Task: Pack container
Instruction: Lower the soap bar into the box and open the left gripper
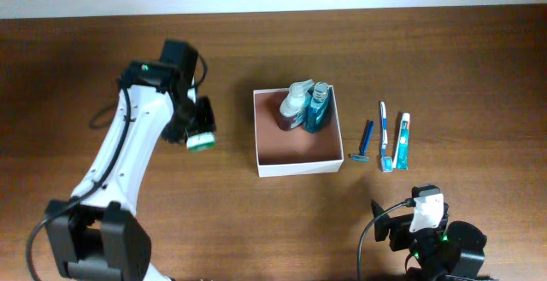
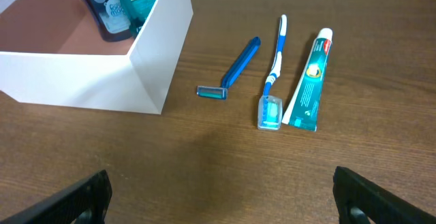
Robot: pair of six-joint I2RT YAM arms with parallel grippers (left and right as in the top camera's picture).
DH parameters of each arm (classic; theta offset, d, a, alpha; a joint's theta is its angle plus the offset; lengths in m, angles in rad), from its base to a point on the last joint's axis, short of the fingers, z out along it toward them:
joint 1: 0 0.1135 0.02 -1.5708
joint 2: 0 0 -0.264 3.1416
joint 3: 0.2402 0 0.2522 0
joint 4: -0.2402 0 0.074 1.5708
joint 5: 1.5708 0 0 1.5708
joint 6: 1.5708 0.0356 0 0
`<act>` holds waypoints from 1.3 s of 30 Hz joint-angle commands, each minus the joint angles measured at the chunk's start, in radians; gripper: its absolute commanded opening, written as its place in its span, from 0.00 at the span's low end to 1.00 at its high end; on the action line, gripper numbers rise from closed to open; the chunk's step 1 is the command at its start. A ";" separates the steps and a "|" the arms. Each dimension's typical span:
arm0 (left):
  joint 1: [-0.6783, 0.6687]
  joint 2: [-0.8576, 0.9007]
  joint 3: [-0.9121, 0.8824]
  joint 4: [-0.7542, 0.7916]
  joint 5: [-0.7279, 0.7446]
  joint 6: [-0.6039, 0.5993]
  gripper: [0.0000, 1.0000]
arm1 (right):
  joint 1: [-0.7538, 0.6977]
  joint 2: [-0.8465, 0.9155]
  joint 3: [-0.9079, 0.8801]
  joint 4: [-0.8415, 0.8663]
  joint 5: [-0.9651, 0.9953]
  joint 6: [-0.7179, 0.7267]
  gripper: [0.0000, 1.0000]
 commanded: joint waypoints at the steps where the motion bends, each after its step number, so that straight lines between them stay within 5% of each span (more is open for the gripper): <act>1: -0.062 -0.006 0.150 -0.032 0.011 0.105 0.51 | -0.007 -0.006 0.000 0.002 -0.009 0.000 0.99; 8: -0.198 0.022 0.164 0.036 0.003 0.082 0.52 | -0.007 -0.006 0.000 0.002 -0.009 0.000 0.99; 11: -0.249 0.072 0.164 0.074 -0.030 -0.018 0.64 | -0.007 -0.006 0.000 0.002 -0.009 0.000 0.99; 25: -0.290 0.224 0.166 0.193 -0.008 -0.096 0.64 | -0.007 -0.006 0.000 0.002 -0.009 0.000 0.99; 33: -0.202 0.148 0.270 -0.006 -0.013 -0.019 0.65 | -0.007 -0.006 0.000 0.002 -0.009 0.000 0.99; 39: -0.117 0.014 0.432 -0.193 -0.191 0.020 0.75 | -0.007 -0.006 0.000 0.002 -0.009 0.000 0.99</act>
